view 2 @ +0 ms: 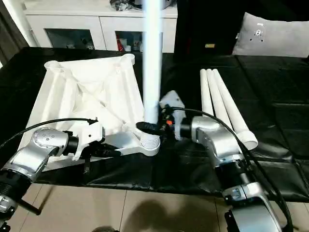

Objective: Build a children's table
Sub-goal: Insert table leg to table base

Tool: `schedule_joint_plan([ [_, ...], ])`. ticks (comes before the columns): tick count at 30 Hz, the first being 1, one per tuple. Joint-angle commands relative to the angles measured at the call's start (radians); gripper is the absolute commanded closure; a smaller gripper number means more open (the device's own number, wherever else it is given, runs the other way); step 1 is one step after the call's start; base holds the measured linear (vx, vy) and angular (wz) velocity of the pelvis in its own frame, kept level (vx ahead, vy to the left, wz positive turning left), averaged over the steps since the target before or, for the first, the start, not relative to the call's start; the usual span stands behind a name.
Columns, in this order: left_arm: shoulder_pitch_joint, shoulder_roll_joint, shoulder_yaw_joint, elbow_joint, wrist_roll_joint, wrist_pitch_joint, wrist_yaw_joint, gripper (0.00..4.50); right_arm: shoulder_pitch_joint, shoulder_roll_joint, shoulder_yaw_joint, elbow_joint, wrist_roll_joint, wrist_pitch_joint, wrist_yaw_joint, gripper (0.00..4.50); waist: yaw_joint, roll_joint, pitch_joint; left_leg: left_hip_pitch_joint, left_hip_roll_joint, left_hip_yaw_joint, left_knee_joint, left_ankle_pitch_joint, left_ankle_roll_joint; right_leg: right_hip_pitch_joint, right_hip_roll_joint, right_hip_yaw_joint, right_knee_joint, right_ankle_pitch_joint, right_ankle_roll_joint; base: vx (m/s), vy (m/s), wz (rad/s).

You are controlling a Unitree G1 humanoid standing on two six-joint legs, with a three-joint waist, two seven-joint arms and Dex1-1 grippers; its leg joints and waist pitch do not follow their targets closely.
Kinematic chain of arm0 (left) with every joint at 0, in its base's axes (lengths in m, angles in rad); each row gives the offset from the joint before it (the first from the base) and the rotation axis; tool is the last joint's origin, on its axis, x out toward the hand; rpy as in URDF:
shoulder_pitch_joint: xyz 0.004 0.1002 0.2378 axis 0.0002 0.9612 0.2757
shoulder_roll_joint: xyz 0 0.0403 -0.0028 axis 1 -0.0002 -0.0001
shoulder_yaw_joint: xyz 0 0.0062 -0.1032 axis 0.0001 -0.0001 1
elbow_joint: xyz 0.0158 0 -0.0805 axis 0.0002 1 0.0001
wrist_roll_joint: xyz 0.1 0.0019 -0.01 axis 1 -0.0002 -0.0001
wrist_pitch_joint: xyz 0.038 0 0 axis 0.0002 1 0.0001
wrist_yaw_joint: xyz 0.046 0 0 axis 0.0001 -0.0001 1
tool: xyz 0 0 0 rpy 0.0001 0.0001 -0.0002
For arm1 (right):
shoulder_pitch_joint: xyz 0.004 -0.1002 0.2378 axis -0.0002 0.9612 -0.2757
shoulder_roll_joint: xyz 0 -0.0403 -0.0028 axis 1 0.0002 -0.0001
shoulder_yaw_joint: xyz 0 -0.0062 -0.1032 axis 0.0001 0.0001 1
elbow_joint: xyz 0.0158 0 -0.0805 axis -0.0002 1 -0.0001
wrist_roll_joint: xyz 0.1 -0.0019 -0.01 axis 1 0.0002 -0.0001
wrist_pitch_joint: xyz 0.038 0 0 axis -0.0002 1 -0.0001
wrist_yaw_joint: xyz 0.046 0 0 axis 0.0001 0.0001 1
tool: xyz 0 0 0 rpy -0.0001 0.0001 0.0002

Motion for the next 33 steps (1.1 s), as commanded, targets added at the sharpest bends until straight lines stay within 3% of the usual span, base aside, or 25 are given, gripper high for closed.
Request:
schedule_joint_plan([
  [1, -0.018, -0.023, -0.017, -0.021, -0.025, -0.006, -0.040, 4.50, 0.042, 0.013, -0.022, 0.039, 0.026, 0.027, -0.012, 2.64, -0.004, 0.009, -0.069, -0.001, 0.047, -0.004, -0.077, -0.076, 0.021, 0.058, -0.081, 0.051, -0.068, -0.031, -0.237, 0.000, 0.000, 0.00],
  [2, -0.021, -0.024, -0.015, -0.018, -0.025, -0.003, -0.038, 4.50, 0.053, 0.016, -0.037, 0.044, 0.038, 0.027, -0.011, 2.64, -0.002, 0.006, -0.071, -0.001, 0.048, -0.004, -0.076, -0.073, 0.024, 0.058, -0.081, 0.049, -0.068, -0.018, -0.242, 0.000, 0.000, 0.00],
  [4, -0.022, -0.025, -0.014, -0.015, -0.023, -0.003, -0.036, 4.50, 0.084, 0.016, -0.052, 0.046, 0.048, 0.021, -0.008, 2.64, 0.002, 0.013, -0.072, -0.002, 0.048, -0.006, -0.075, -0.062, 0.028, 0.059, -0.080, 0.048, -0.063, 0.017, -0.251, 0.000, 0.000, 0.00],
  [5, -0.022, -0.025, -0.013, -0.013, -0.022, -0.003, -0.036, 4.50, 0.095, 0.017, -0.054, 0.046, 0.048, 0.016, -0.007, 2.64, 0.001, 0.010, -0.072, -0.002, 0.048, -0.006, -0.076, -0.067, 0.031, 0.060, -0.080, 0.047, -0.064, 0.022, -0.252, 0.000, 0.000, 0.00],
  [6, -0.021, -0.027, -0.010, -0.011, -0.017, -0.003, -0.035, 4.50, 0.127, 0.017, -0.056, 0.043, 0.046, -0.004, -0.007, 2.64, 0.002, 0.014, -0.072, -0.002, 0.048, -0.006, -0.076, -0.073, 0.032, 0.059, -0.081, 0.046, -0.065, 0.015, -0.253, 0.000, 0.000, 0.00],
  [10, -0.018, -0.029, -0.006, -0.008, -0.009, -0.006, -0.035, 4.50, 0.179, 0.020, -0.059, 0.021, 0.030, -0.056, -0.028, 2.64, 0.004, 0.014, -0.070, -0.002, 0.049, -0.006, -0.080, -0.095, 0.028, 0.061, -0.083, 0.047, -0.073, -0.029, -0.237, 0.000, 0.000, 0.00],
  [11, -0.016, -0.029, -0.004, -0.010, -0.005, -0.005, -0.038, 4.50, 0.199, 0.009, -0.038, 0.011, -0.014, -0.103, -0.046, 2.64, 0.002, 0.015, -0.070, -0.002, 0.048, -0.007, -0.081, -0.101, 0.026, 0.060, -0.082, 0.046, -0.074, -0.047, -0.233, 0.000, 0.000, 0.00],
  [12, -0.016, -0.029, -0.004, -0.010, -0.005, -0.005, -0.038, 4.50, 0.199, 0.009, -0.038, 0.011, -0.014, -0.103, -0.046, 2.64, 0.000, 0.021, -0.067, 0.001, 0.048, -0.005, -0.082, -0.121, 0.020, 0.057, -0.081, 0.045, -0.080, -0.074, -0.227, 0.000, 0.000, 0.00],
  [15, -0.016, -0.022, -0.013, -0.006, 0.009, -0.017, -0.045, 4.50, 0.208, -0.016, 0.025, 0.015, -0.115, -0.186, -0.087, 2.64, -0.006, 0.024, -0.063, 0.000, 0.047, -0.008, -0.088, -0.150, 0.009, 0.057, -0.080, 0.045, -0.084, -0.119, -0.216, 0.000, 0.000, 0.00],
  [22, -0.025, -0.010, -0.033, 0.000, 0.026, -0.040, -0.081, 4.50, 0.161, -0.046, 0.122, 0.035, -0.183, -0.177, -0.027, 2.64, -0.019, 0.026, -0.051, 0.015, 0.050, -0.014, -0.105, -0.278, -0.006, 0.057, -0.085, 0.051, -0.105, -0.320, -0.183, 0.000, 0.000, 0.00],
  [29, -0.072, -0.018, -0.039, 0.046, 0.043, -0.068, -0.108, 4.50, 0.109, -0.056, 0.191, 0.090, -0.200, -0.143, 0.054, 2.64, -0.017, 0.023, -0.064, 0.010, 0.048, -0.007, -0.096, -0.158, 0.022, 0.065, -0.080, 0.048, -0.089, -0.111, -0.231, 0.000, 0.000, 0.00],
  [33, -0.107, -0.030, -0.036, 0.077, 0.042, -0.073, -0.116, 4.50, 0.095, -0.044, 0.192, 0.129, -0.197, -0.139, 0.063, 2.64, -0.016, 0.025, -0.061, 0.012, 0.048, -0.007, -0.098, -0.178, 0.017, 0.066, -0.083, 0.047, -0.094, -0.141, -0.234, 0.000, 0.000, 0.00],
])
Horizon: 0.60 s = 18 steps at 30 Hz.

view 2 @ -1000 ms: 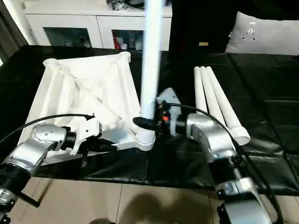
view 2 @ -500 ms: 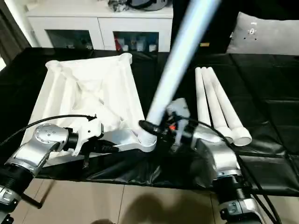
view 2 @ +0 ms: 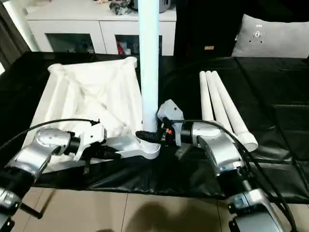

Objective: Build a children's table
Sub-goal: Insert table leg to table base

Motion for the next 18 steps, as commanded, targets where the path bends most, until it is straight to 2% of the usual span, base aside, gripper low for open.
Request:
schedule_joint_plan([
  [1, -0.062, -0.024, -0.014, -0.020, -0.003, -0.045, -0.050, 4.50, 0.052, -0.006, 0.098, 0.133, -0.092, 0.073, -0.009, 2.64, -0.005, 0.013, -0.049, -0.008, 0.050, -0.010, -0.083, -0.188, 0.012, 0.047, -0.085, 0.051, -0.078, -0.159, -0.232, 0.000, 0.000, 0.00],
  [2, -0.073, -0.029, -0.011, -0.008, -0.003, -0.046, -0.046, 4.50, 0.053, -0.005, 0.098, 0.133, -0.093, 0.073, -0.012, 2.64, -0.007, 0.010, -0.046, -0.005, 0.049, -0.008, -0.085, -0.208, 0.010, 0.044, -0.083, 0.051, -0.082, -0.193, -0.227, 0.000, 0.000, 0.00],
  [4, -0.102, -0.043, 0.000, 0.030, -0.002, -0.045, -0.029, 4.50, 0.057, 0.002, 0.094, 0.126, -0.088, 0.079, -0.020, 2.64, -0.006, 0.013, -0.043, 0.000, 0.050, -0.009, -0.089, -0.249, 0.002, 0.042, -0.085, 0.053, -0.090, -0.271, -0.211, 0.000, 0.000, 0.00],
  [6, -0.109, -0.045, 0.004, 0.044, -0.001, -0.039, -0.021, 4.50, 0.062, 0.010, 0.087, 0.120, -0.087, 0.085, -0.039, 2.64, -0.005, 0.018, -0.041, 0.002, 0.051, -0.011, -0.091, -0.265, -0.003, 0.040, -0.087, 0.053, -0.094, -0.303, -0.203, 0.000, 0.000, 0.00],
  [7, -0.110, -0.045, 0.005, 0.049, 0.001, -0.036, -0.017, 4.50, 0.065, 0.015, 0.081, 0.116, -0.088, 0.090, -0.053, 2.64, -0.005, 0.014, -0.040, 0.002, 0.050, -0.011, -0.093, -0.273, -0.003, 0.040, -0.087, 0.054, -0.097, -0.330, -0.193, 0.000, 0.000, 0.00],
  [8, -0.093, -0.040, 0.011, 0.040, 0.000, -0.018, -0.011, 4.50, 0.069, 0.029, 0.069, 0.118, -0.099, 0.092, -0.104, 2.64, -0.005, 0.017, -0.039, 0.002, 0.051, -0.013, -0.095, -0.277, -0.005, 0.040, -0.089, 0.055, -0.099, -0.355, -0.183, 0.000, 0.000, 0.00],
  [10, -0.070, -0.035, 0.021, 0.025, -0.003, 0.002, 0.005, 4.50, 0.072, 0.043, 0.058, 0.124, -0.111, 0.089, -0.154, 2.64, -0.007, 0.013, -0.039, 0.002, 0.051, -0.015, -0.098, -0.284, -0.010, 0.038, -0.090, 0.056, -0.101, -0.381, -0.172, 0.000, 0.000, 0.00],
  [13, -0.006, -0.030, 0.052, -0.041, -0.019, 0.080, 0.062, 4.50, 0.080, 0.083, 0.012, 0.126, -0.109, 0.122, -0.278, 2.64, -0.016, 0.010, -0.034, 0.000, 0.052, -0.018, -0.103, -0.297, -0.018, 0.034, -0.092, 0.056, -0.104, -0.431, -0.156, 0.000, 0.000, 0.00],
  [14, 0.013, -0.028, 0.058, -0.066, -0.023, 0.098, 0.072, 4.50, 0.082, 0.092, 0.001, 0.126, -0.105, 0.131, -0.302, 2.64, -0.024, 0.012, -0.032, 0.003, 0.051, -0.020, -0.105, -0.324, -0.018, 0.029, -0.092, 0.055, -0.111, -0.491, -0.139, 0.000, 0.000, 0.00],
  [16, 0.028, -0.029, 0.063, -0.086, -0.027, 0.118, 0.080, 4.50, 0.083, 0.099, -0.006, 0.125, -0.101, 0.140, -0.319, 2.64, -0.029, 0.014, -0.031, -0.001, 0.050, -0.022, -0.107, -0.330, -0.015, 0.030, -0.091, 0.055, -0.112, -0.511, -0.127, 0.000, 0.000, 0.00],
  [17, 0.081, -0.037, 0.073, -0.176, -0.027, 0.190, 0.128, 4.50, 0.076, 0.121, -0.021, 0.135, -0.108, 0.149, -0.382, 2.64, -0.032, 0.009, -0.032, 0.001, 0.051, -0.022, -0.108, -0.335, -0.013, 0.028, -0.091, 0.055, -0.114, -0.515, -0.123, 0.000, 0.000, 0.00],
  [18, 0.100, -0.041, 0.077, -0.210, -0.027, 0.220, 0.148, 4.50, 0.073, 0.129, -0.026, 0.140, -0.111, 0.149, -0.407, 2.64, -0.038, 0.009, -0.037, -0.007, 0.058, -0.026, -0.113, -0.308, -0.022, 0.036, -0.096, 0.056, -0.101, -0.453, -0.141, 0.000, 0.000, 0.00],
])
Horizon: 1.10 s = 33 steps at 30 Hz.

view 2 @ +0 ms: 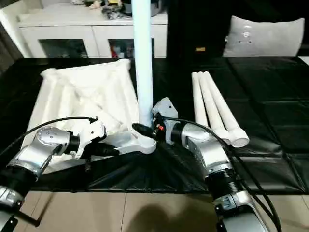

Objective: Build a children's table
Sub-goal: Insert table leg to table base

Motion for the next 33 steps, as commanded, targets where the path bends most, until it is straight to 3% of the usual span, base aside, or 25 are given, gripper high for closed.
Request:
schedule_joint_plan([
  [1, 0.043, -0.030, 0.011, -0.149, -0.040, 0.095, 0.051, 4.50, 0.042, 0.006, 0.004, 0.140, -0.095, 0.105, -0.149, 2.64, 0.000, 0.004, -0.031, -0.019, 0.055, -0.024, -0.101, -0.297, -0.014, 0.029, -0.092, 0.054, -0.097, -0.434, -0.147, 0.000, 0.000, 0.00],
  [2, 0.073, -0.061, 0.016, -0.228, -0.034, 0.162, 0.115, 4.50, 0.024, 0.032, -0.017, 0.161, -0.093, 0.113, -0.210, 2.64, -0.008, 0.007, -0.028, -0.019, 0.053, -0.022, -0.100, -0.297, -0.016, 0.024, -0.087, 0.053, -0.097, -0.407, -0.158, 0.000, 0.000, 0.00],
  [4, 0.092, -0.092, 0.019, -0.288, -0.027, 0.212, 0.166, 4.50, 0.009, 0.052, -0.035, 0.179, -0.089, 0.119, -0.252, 2.64, -0.019, -0.002, -0.029, -0.022, 0.050, -0.020, -0.098, -0.286, -0.014, 0.028, -0.085, 0.052, -0.095, -0.389, -0.172, 0.000, 0.000, 0.00],
  [5, 0.102, -0.175, -0.002, -0.374, -0.009, 0.282, 0.248, 4.50, -0.037, 0.091, -0.065, 0.240, -0.075, 0.124, -0.322, 2.64, -0.026, -0.010, -0.034, -0.018, 0.051, -0.015, -0.092, -0.269, -0.006, 0.025, -0.087, 0.056, -0.094, -0.372, -0.182, 0.000, 0.000, 0.00],
  [6, 0.100, -0.205, -0.014, -0.394, -0.002, 0.297, 0.271, 4.50, -0.054, 0.103, -0.073, 0.263, -0.071, 0.122, -0.345, 2.64, -0.027, -0.005, -0.030, -0.021, 0.048, -0.017, -0.091, -0.262, -0.002, 0.025, -0.086, 0.054, -0.096, -0.376, -0.188, 0.000, 0.000, 0.00],
  [7, 0.100, -0.205, -0.014, -0.394, -0.002, 0.297, 0.271, 4.50, -0.054, 0.103, -0.073, 0.263, -0.071, 0.122, -0.345, 2.64, -0.025, -0.004, -0.033, -0.019, 0.048, -0.015, -0.090, -0.258, 0.002, 0.025, -0.085, 0.053, -0.099, -0.377, -0.185, 0.000, 0.000, 0.00],
  [8, 0.094, -0.255, -0.041, -0.420, 0.009, 0.314, 0.300, 4.50, -0.082, 0.118, -0.077, 0.298, -0.073, 0.115, -0.372, 2.64, -0.025, -0.018, -0.036, -0.023, 0.047, -0.013, -0.088, -0.223, 0.012, 0.027, -0.084, 0.054, -0.098, -0.351, -0.185, 0.000, 0.000, 0.00],
  [9, 0.090, -0.267, -0.053, -0.423, 0.019, 0.315, 0.309, 4.50, -0.089, 0.121, -0.075, 0.305, -0.074, 0.113, -0.374, 2.64, -0.020, -0.012, -0.039, -0.027, 0.045, -0.011, -0.085, -0.180, 0.019, 0.030, -0.084, 0.053, -0.095, -0.301, -0.194, 0.000, 0.000, 0.00],
  [10, 0.089, -0.281, -0.062, -0.427, 0.034, 0.324, 0.329, 4.50, -0.096, 0.127, -0.075, 0.308, -0.076, 0.113, -0.382, 2.64, -0.011, -0.013, -0.043, -0.019, 0.048, -0.006, -0.079, -0.150, 0.032, 0.024, -0.081, 0.055, -0.092, -0.237, -0.206, 0.000, 0.000, 0.00],
  [11, 0.087, -0.291, -0.068, -0.426, 0.046, 0.333, 0.346, 4.50, -0.099, 0.131, -0.076, 0.307, -0.077, 0.113, -0.386, 2.64, -0.001, -0.018, -0.047, -0.024, 0.046, -0.003, -0.075, -0.098, 0.047, 0.030, -0.079, 0.054, -0.083, -0.168, -0.215, 0.000, 0.000, 0.00],
  [12, 0.085, -0.296, -0.072, -0.419, 0.060, 0.335, 0.368, 4.50, -0.099, 0.135, -0.075, 0.302, -0.079, 0.115, -0.386, 2.64, -0.001, -0.018, -0.047, -0.024, 0.046, -0.003, -0.075, -0.098, 0.047, 0.030, -0.079, 0.054, -0.083, -0.168, -0.215, 0.000, 0.000, 0.00],
  [13, 0.080, -0.298, -0.077, -0.402, 0.087, 0.326, 0.400, 4.50, -0.095, 0.139, -0.073, 0.291, -0.083, 0.119, -0.386, 2.64, 0.009, -0.016, -0.048, -0.029, 0.046, -0.003, -0.071, -0.042, 0.060, 0.034, -0.079, 0.051, -0.073, -0.073, -0.219, 0.000, 0.000, 0.00],
  [14, 0.077, -0.290, -0.081, -0.396, 0.108, 0.327, 0.422, 4.50, -0.089, 0.139, -0.066, 0.280, -0.091, 0.120, -0.385, 2.64, 0.011, -0.016, -0.048, -0.029, 0.047, -0.003, -0.071, -0.035, 0.062, 0.034, -0.078, 0.049, -0.072, -0.055, -0.219, 0.000, 0.000, 0.00],
  [16, 0.078, -0.279, -0.077, -0.399, 0.123, 0.337, 0.440, 4.50, -0.079, 0.141, -0.061, 0.270, -0.096, 0.120, -0.386, 2.64, 0.015, -0.016, -0.045, -0.028, 0.047, -0.003, -0.073, -0.055, 0.060, 0.035, -0.080, 0.048, -0.073, -0.058, -0.214, 0.000, 0.000, 0.00],
  [17, 0.083, -0.264, -0.072, -0.407, 0.127, 0.337, 0.437, 4.50, -0.072, 0.139, -0.064, 0.267, -0.095, 0.105, -0.388, 2.64, 0.016, -0.017, -0.042, -0.025, 0.048, -0.003, -0.079, -0.108, 0.045, 0.034, -0.081, 0.048, -0.081, -0.129, -0.203, 0.000, 0.000, 0.00],
  [19, 0.086, -0.250, -0.074, -0.410, 0.134, 0.328, 0.434, 4.50, -0.070, 0.137, -0.066, 0.265, -0.093, 0.091, -0.386, 2.64, 0.017, -0.017, -0.041, -0.024, 0.048, -0.004, -0.082, -0.129, 0.036, 0.034, -0.082, 0.049, -0.084, -0.167, -0.193, 0.000, 0.000, 0.00],
  [22, 0.094, -0.215, -0.071, -0.411, 0.130, 0.282, 0.403, 4.50, -0.064, 0.137, -0.098, 0.237, -0.070, 0.038, -0.366, 2.64, 0.017, -0.019, -0.041, -0.024, 0.049, -0.005, -0.084, -0.144, 0.025, 0.033, -0.083, 0.050, -0.086, -0.191, -0.176, 0.000, 0.000, 0.00],
  [23, 0.098, -0.174, -0.070, -0.403, 0.121, 0.224, 0.361, 4.50, -0.058, 0.139, -0.144, 0.195, -0.027, -0.017, -0.333, 2.64, 0.019, -0.018, -0.043, -0.026, 0.048, -0.005, -0.083, -0.138, 0.027, 0.034, -0.084, 0.052, -0.085, -0.181, -0.173, 0.000, 0.000, 0.00],
  [24, 0.098, -0.170, -0.070, -0.402, 0.120, 0.219, 0.358, 4.50, -0.058, 0.139, -0.148, 0.191, -0.023, -0.021, -0.330, 2.64, 0.021, -0.020, -0.044, -0.026, 0.048, -0.006, -0.083, -0.135, 0.031, 0.034, -0.084, 0.051, -0.085, -0.173, -0.170, 0.000, 0.000, 0.00],
  [26, 0.101, -0.110, -0.069, -0.381, 0.109, 0.132, 0.295, 4.50, -0.046, 0.136, -0.204, 0.112, 0.072, -0.028, -0.231, 2.64, 0.021, -0.018, -0.051, -0.029, 0.049, -0.008, -0.077, -0.081, 0.049, 0.038, -0.081, 0.050, -0.073, -0.070, -0.179, 0.000, 0.000, 0.00],
  [27, 0.100, -0.097, -0.063, -0.373, 0.104, 0.130, 0.282, 4.50, -0.042, 0.131, -0.215, 0.089, 0.097, -0.027, -0.199, 2.64, 0.021, -0.017, -0.061, -0.030, 0.048, -0.007, -0.066, -0.005, 0.065, 0.040, -0.077, 0.048, -0.056, 0.058, -0.195, 0.000, 0.000, 0.00],
  [29, 0.098, -0.075, -0.057, -0.357, 0.096, 0.107, 0.258, 4.50, -0.034, 0.122, -0.236, 0.052, 0.145, -0.014, -0.147, 2.64, 0.021, -0.017, -0.071, -0.036, 0.042, -0.007, -0.049, 0.122, 0.103, 0.039, -0.069, 0.044, -0.030, 0.276, -0.228, 0.000, 0.000, 0.00],
  [30, 0.097, -0.068, -0.051, -0.353, 0.088, 0.106, 0.246, 4.50, -0.030, 0.116, -0.243, 0.036, 0.164, -0.008, -0.125, 2.64, 0.021, -0.018, -0.072, -0.038, 0.041, -0.007, -0.046, 0.152, 0.114, 0.038, -0.068, 0.042, -0.025, 0.321, -0.237, 0.000, 0.000, 0.00],
  [31, 0.098, -0.060, -0.040, -0.354, 0.062, 0.117, 0.215, 4.50, -0.026, 0.107, -0.252, 0.017, 0.189, 0.005, -0.096, 2.64, 0.022, -0.019, -0.075, -0.041, 0.038, -0.005, -0.038, 0.185, 0.147, 0.039, -0.068, 0.038, -0.018, 0.386, -0.259, 0.000, 0.000, 0.00],
  [33, 0.100, -0.055, -0.030, -0.364, 0.039, 0.139, 0.189, 4.23, -0.022, 0.098, -0.255, 0.005, 0.201, 0.011, -0.076, 2.64, 0.021, -0.019, -0.072, -0.042, 0.042, -0.004, -0.038, 0.174, 0.163, 0.035, -0.072, 0.036, -0.019, 0.364, -0.270, 0.000, 0.000, 0.00],
])
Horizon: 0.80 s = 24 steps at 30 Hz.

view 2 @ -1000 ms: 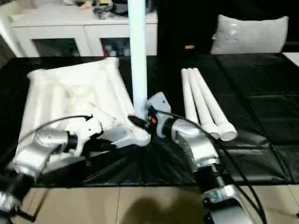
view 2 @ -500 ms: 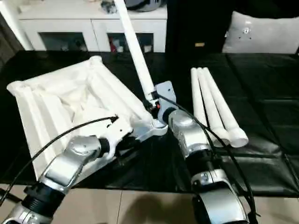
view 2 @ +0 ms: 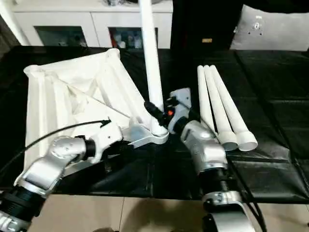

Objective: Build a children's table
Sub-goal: Insert table leg to table base

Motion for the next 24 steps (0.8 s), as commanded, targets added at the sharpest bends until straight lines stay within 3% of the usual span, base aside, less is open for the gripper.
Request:
schedule_joint_plan([
  [1, -0.004, 0.018, 0.023, -0.034, -0.056, 0.018, -0.067, 4.23, 0.013, -0.017, -0.004, -0.055, 0.038, 0.017, 0.060, 2.64, 0.000, -0.002, -0.071, 0.005, 0.040, -0.005, -0.047, 0.141, 0.153, 0.072, -0.073, 0.044, -0.026, 0.313, -0.275, 0.000, 0.000, 0.00],
  [4, -0.004, 0.028, 0.037, -0.049, -0.092, 0.010, -0.097, 3.84, 0.020, -0.033, 0.002, -0.071, 0.042, 0.021, 0.086, 2.64, 0.004, -0.001, -0.069, 0.007, 0.044, -0.003, -0.048, 0.112, 0.151, 0.071, -0.076, 0.046, -0.030, 0.247, -0.280, 0.000, 0.000, 0.00],
  [9, -0.091, -0.030, 0.140, -0.036, -0.193, 0.052, -0.053, 3.82, 0.035, -0.041, 0.018, -0.122, 0.068, 0.077, 0.125, 2.64, 0.007, -0.002, -0.061, 0.007, 0.046, -0.001, -0.055, 0.028, 0.101, 0.074, -0.078, 0.046, -0.042, 0.117, -0.281, 0.000, 0.000, 0.00],
  [12, -0.172, -0.083, 0.201, 0.009, -0.196, 0.083, 0.054, 3.81, 0.041, -0.046, 0.048, -0.126, 0.038, 0.064, 0.128, 2.64, 0.004, -0.007, -0.051, 0.007, 0.044, 0.000, -0.064, -0.049, 0.061, 0.076, -0.078, 0.046, -0.056, 0.000, -0.254, 0.000, 0.000, 0.00],
  [13, -0.245, -0.129, 0.250, 0.056, -0.192, 0.117, 0.168, 3.81, 0.045, -0.041, 0.056, -0.132, 0.041, 0.065, 0.131, 2.64, 0.004, -0.008, -0.051, 0.009, 0.044, 0.000, -0.065, -0.068, 0.051, 0.076, -0.079, 0.046, -0.061, -0.036, -0.247, -0.059, -0.008, 0.01],
  [14, -0.259, -0.137, 0.259, 0.065, -0.191, 0.123, 0.189, 3.80, 0.045, -0.040, 0.057, -0.134, 0.042, 0.066, 0.131, 2.64, 0.004, -0.009, -0.048, 0.012, 0.040, 0.002, -0.064, -0.094, 0.035, 0.076, -0.078, 0.047, -0.069, -0.109, -0.222, 0.000, 0.000, 0.00],
  [15, -0.325, -0.168, 0.293, 0.111, -0.182, 0.159, 0.294, 3.80, 0.048, -0.035, 0.069, -0.132, 0.017, 0.031, 0.118, 2.64, 0.009, -0.011, -0.054, 0.012, 0.041, 0.000, -0.063, -0.072, 0.032, 0.080, -0.081, 0.049, -0.067, -0.104, -0.213, 0.000, 0.000, 0.00],
  [17, -0.369, -0.195, 0.291, 0.132, -0.170, 0.156, 0.339, 3.80, 0.047, -0.034, 0.082, -0.131, 0.002, 0.024, 0.121, 2.64, 0.010, -0.014, -0.058, 0.003, 0.038, -0.003, -0.059, -0.015, 0.039, 0.084, -0.078, 0.046, -0.061, -0.036, -0.210, 0.000, 0.000, 0.00],
  [24, -0.384, -0.265, 0.250, 0.090, -0.182, 0.152, 0.320, 3.80, 0.064, -0.049, 0.118, -0.148, -0.024, 0.013, 0.143, 2.64, 0.014, -0.016, -0.066, -0.003, 0.039, -0.004, -0.048, 0.065, 0.098, 0.084, -0.077, 0.043, -0.044, 0.139, -0.250, 0.000, 0.000, 0.00],
])
